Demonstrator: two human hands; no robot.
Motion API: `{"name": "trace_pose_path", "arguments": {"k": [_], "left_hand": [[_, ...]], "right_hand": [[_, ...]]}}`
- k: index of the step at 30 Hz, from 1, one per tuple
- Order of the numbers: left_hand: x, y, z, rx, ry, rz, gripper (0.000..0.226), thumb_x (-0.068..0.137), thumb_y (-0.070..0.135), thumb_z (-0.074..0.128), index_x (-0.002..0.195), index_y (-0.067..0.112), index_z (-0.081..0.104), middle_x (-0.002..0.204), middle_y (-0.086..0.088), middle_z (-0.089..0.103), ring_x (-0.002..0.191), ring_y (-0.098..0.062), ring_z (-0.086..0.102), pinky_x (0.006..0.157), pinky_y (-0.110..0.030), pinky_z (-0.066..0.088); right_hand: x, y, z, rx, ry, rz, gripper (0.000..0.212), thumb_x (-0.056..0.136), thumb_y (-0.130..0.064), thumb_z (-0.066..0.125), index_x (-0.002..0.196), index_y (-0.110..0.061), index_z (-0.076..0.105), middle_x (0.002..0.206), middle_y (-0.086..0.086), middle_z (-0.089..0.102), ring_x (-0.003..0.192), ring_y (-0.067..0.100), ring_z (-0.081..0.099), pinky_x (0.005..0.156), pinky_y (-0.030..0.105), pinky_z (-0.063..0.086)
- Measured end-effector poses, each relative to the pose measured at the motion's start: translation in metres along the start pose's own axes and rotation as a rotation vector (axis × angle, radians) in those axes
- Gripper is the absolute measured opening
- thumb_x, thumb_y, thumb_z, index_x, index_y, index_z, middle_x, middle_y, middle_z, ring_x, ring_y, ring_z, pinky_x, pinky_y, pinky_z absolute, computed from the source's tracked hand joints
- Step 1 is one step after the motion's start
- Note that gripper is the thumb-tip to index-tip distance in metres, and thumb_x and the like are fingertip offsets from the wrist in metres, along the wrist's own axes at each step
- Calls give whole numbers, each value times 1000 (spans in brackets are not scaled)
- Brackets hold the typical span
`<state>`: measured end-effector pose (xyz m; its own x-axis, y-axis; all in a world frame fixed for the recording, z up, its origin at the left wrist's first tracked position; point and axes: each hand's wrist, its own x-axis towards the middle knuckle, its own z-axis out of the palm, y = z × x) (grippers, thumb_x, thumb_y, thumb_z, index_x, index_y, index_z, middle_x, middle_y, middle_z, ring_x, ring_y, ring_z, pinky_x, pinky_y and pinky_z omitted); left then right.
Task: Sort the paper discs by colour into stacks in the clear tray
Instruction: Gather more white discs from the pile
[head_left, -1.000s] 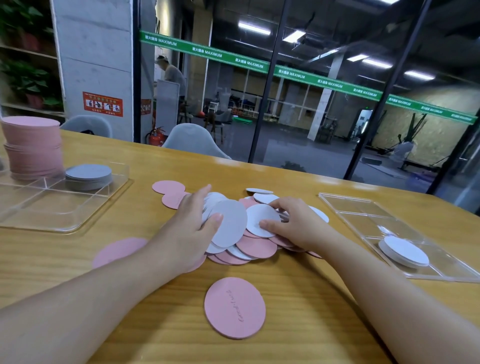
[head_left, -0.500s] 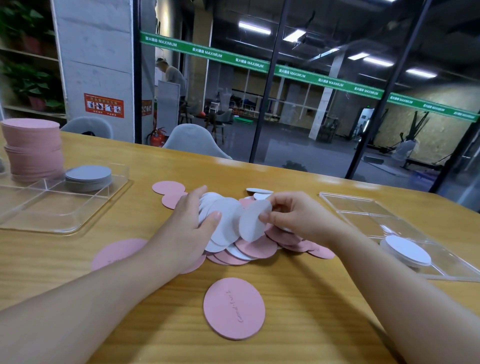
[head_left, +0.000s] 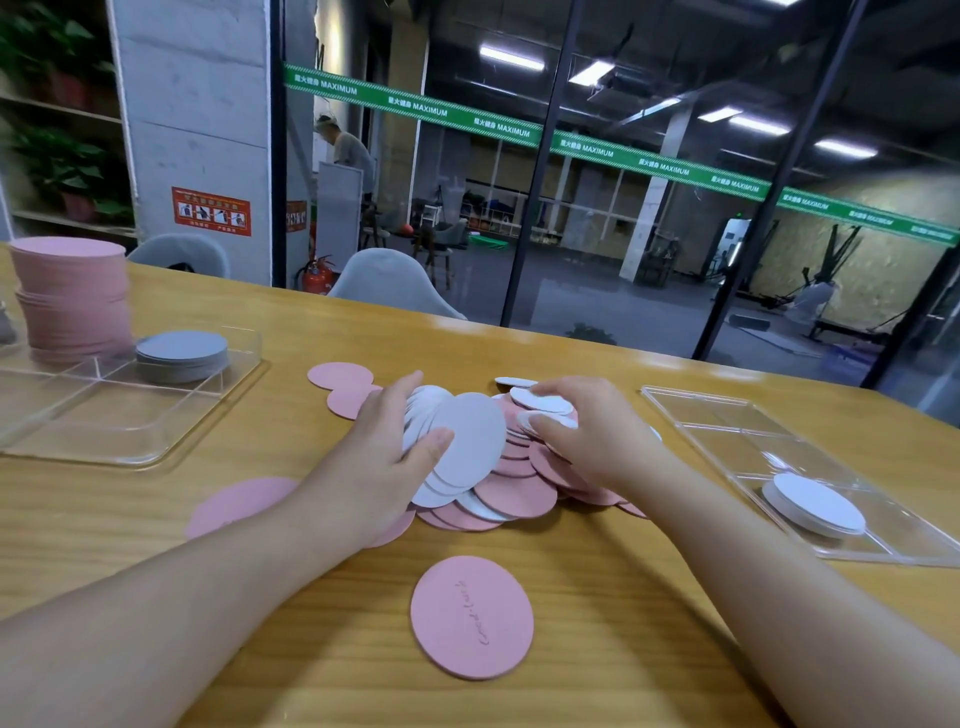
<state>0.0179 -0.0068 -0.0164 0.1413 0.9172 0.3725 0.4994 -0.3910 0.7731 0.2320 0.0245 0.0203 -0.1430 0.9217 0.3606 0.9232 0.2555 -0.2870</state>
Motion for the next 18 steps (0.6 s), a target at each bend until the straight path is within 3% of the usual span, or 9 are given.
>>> {"name": "trace_pose_path", "arguments": {"k": [3, 7, 13, 18], "left_hand": [[1, -1, 0, 8, 2, 1, 63, 95, 35, 47, 148, 22, 17, 152, 6, 22, 138, -4, 17, 104, -17, 17], [1, -1, 1, 13, 5, -5, 63, 94, 36, 47, 148, 23, 17, 152, 7, 22, 138, -4, 19, 105, -19, 18], [1, 0, 1, 18, 6, -8, 62, 95, 36, 47, 148, 23, 18, 151, 7, 23, 137, -4, 20, 103, -18, 19], [2, -1, 1, -5, 11, -21, 61, 95, 36, 47, 148, 24, 18, 151, 8, 24, 135, -3, 22, 101, -16, 19]], "right_hand": [[0, 12, 4, -170, -133, 147, 59, 91, -52, 46, 138, -17, 41, 141, 2, 44, 130, 23, 35, 104, 33, 29], [-5, 13, 6, -18, -246, 254, 54, 93, -59, 36, 129, -20, 47, 137, 1, 49, 117, 22, 48, 89, 31, 37], [-7, 4, 0, 42, -83, 211, 61, 80, -58, 60, 127, -19, 52, 124, -4, 57, 108, 17, 53, 78, 30, 43], [-8, -4, -6, 125, 138, 84, 50, 83, -47, 62, 123, -18, 56, 120, -5, 59, 112, 14, 51, 83, 25, 36]]}}
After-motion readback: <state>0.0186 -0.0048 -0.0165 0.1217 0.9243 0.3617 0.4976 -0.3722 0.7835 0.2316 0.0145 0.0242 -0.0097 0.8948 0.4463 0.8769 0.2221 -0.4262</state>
